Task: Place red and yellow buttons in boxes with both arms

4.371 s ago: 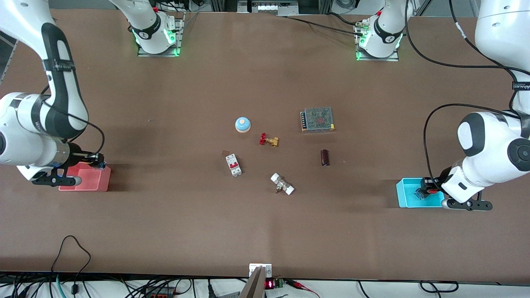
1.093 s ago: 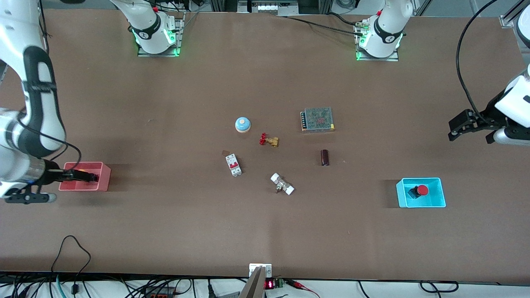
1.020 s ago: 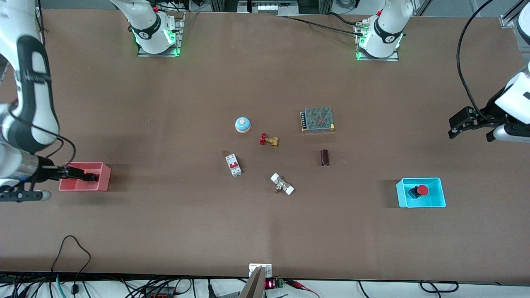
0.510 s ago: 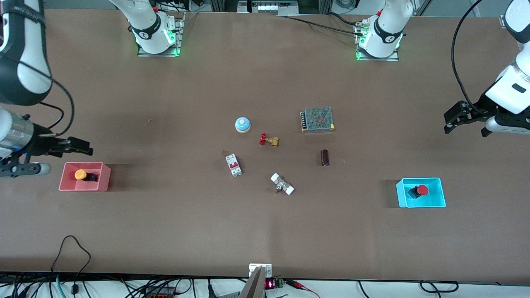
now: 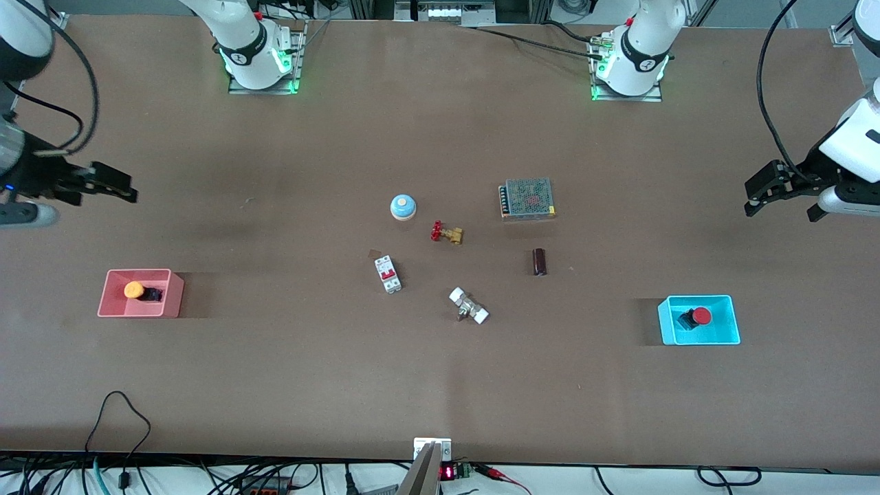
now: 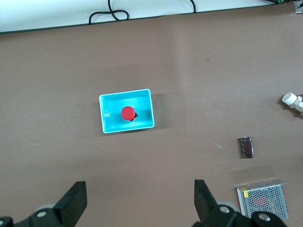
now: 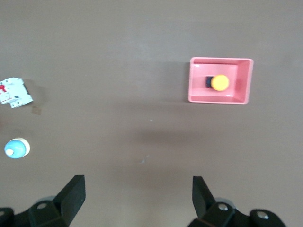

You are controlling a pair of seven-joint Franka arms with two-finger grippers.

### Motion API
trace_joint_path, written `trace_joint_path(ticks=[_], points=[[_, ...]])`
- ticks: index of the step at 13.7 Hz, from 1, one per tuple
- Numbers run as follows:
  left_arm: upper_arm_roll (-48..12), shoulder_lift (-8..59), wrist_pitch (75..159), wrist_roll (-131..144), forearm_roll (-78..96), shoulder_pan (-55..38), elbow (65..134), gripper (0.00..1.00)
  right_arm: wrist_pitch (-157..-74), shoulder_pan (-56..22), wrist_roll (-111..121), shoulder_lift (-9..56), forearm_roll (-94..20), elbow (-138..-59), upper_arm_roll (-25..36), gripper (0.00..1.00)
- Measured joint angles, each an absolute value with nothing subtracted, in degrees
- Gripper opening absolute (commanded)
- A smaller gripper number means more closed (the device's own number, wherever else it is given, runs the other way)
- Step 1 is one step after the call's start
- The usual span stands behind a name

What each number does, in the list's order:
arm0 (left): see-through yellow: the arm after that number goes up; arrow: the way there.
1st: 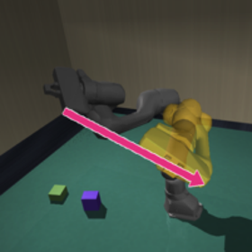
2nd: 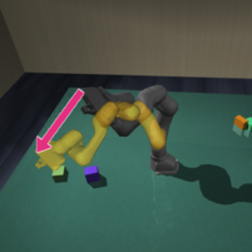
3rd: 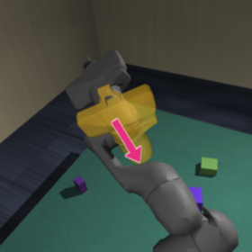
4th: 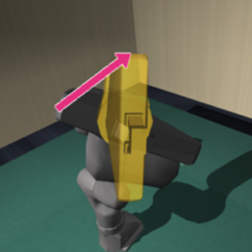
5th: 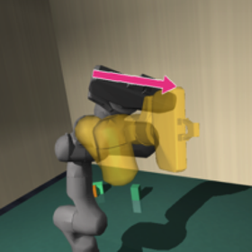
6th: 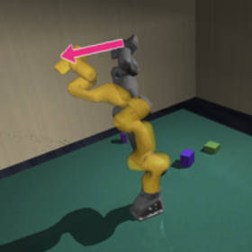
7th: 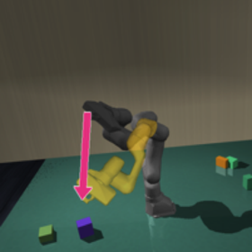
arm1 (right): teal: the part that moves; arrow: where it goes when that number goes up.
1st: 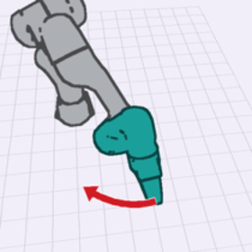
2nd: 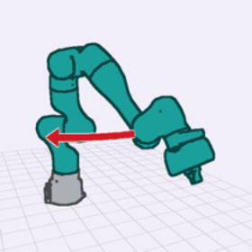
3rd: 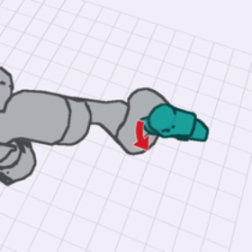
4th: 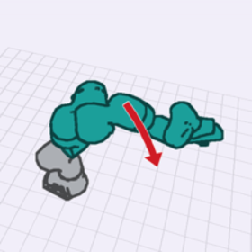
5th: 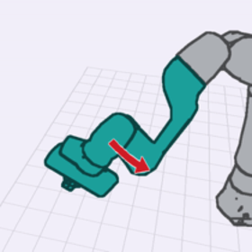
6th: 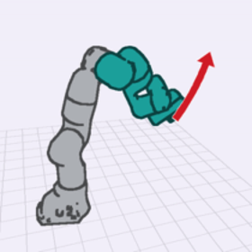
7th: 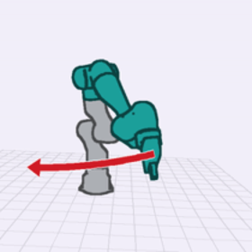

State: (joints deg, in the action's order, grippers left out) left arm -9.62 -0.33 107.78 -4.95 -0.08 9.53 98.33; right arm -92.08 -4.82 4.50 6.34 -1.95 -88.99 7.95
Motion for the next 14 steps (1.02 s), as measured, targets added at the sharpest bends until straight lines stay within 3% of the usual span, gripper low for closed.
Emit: trace_joint_path(ticks=[8,14], points=[[-9.42,-0.33,107.16,-4.95,-0.07,9.28,97.69,1.0,-92.24,-3.86,4.53,6.05,-0.94,-88.16,8.21,1.0],[1.19,-0.37,106.98,-4.95,-0.06,-1.32,97.42,1.0,-92.22,-2.83,4.52,6.14,-0.66,-88.16,8.01,1.0]])
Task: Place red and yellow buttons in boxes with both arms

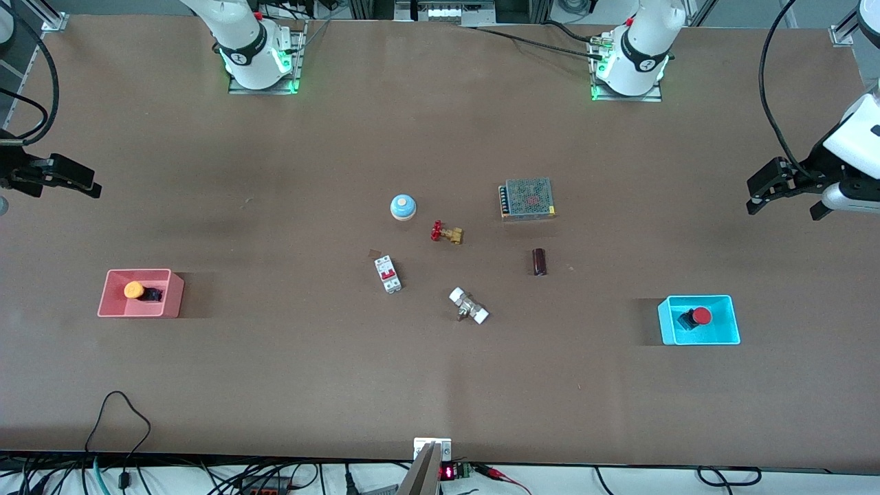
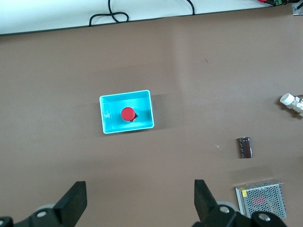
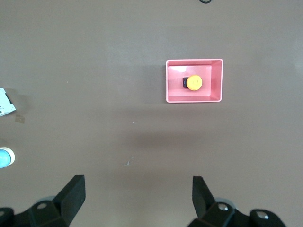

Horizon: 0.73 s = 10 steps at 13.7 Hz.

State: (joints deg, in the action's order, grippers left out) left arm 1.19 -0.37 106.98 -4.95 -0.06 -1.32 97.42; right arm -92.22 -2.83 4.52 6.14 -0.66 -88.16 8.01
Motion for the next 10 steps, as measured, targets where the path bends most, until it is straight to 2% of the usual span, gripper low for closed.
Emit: trace_joint_path(ticks=[10], points=[[1.72,-0.38,106.91,-4.95,-0.06,-1.92,97.3,1.0,-91.18,-2.87,3.96,3.48,0.56,-90.33,7.5,1.0]])
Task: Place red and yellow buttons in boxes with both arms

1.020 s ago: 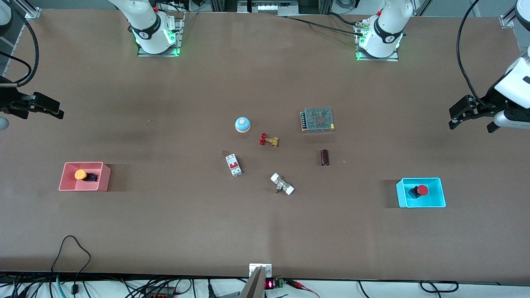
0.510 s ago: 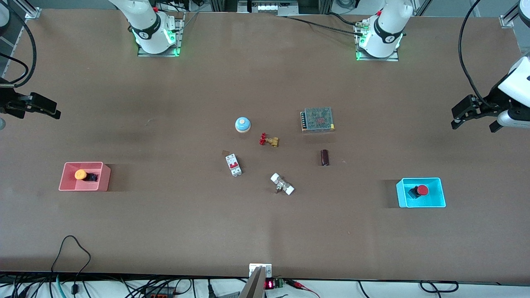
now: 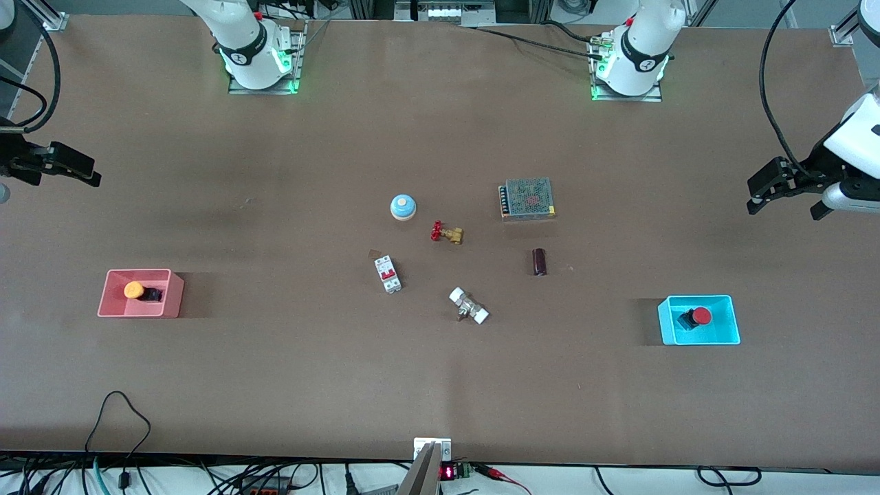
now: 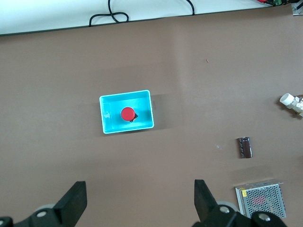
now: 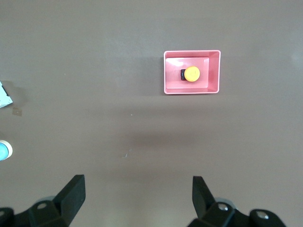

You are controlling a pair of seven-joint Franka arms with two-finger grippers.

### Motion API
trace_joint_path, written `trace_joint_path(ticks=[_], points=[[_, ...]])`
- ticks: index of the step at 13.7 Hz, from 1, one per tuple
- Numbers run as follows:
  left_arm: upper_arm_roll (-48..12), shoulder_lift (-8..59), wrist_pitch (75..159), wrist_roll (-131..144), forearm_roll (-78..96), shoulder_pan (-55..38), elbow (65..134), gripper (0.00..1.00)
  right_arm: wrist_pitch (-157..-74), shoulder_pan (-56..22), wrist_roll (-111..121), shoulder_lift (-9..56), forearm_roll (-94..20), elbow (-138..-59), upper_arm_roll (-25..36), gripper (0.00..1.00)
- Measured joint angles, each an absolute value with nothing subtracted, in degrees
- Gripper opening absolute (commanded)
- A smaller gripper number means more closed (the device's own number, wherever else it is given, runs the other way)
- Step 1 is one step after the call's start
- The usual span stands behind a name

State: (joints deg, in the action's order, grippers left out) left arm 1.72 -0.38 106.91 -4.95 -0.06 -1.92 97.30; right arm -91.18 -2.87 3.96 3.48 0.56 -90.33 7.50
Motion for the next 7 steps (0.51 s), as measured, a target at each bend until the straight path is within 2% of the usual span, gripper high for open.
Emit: trace_joint_path(ticks=[7], points=[[2.19,-0.83,106.9,-4.95,-0.06,-1.85,96.97,1.0,-91.28,-2.87,3.94,3.28,0.56,-90.38,7.5,1.0]])
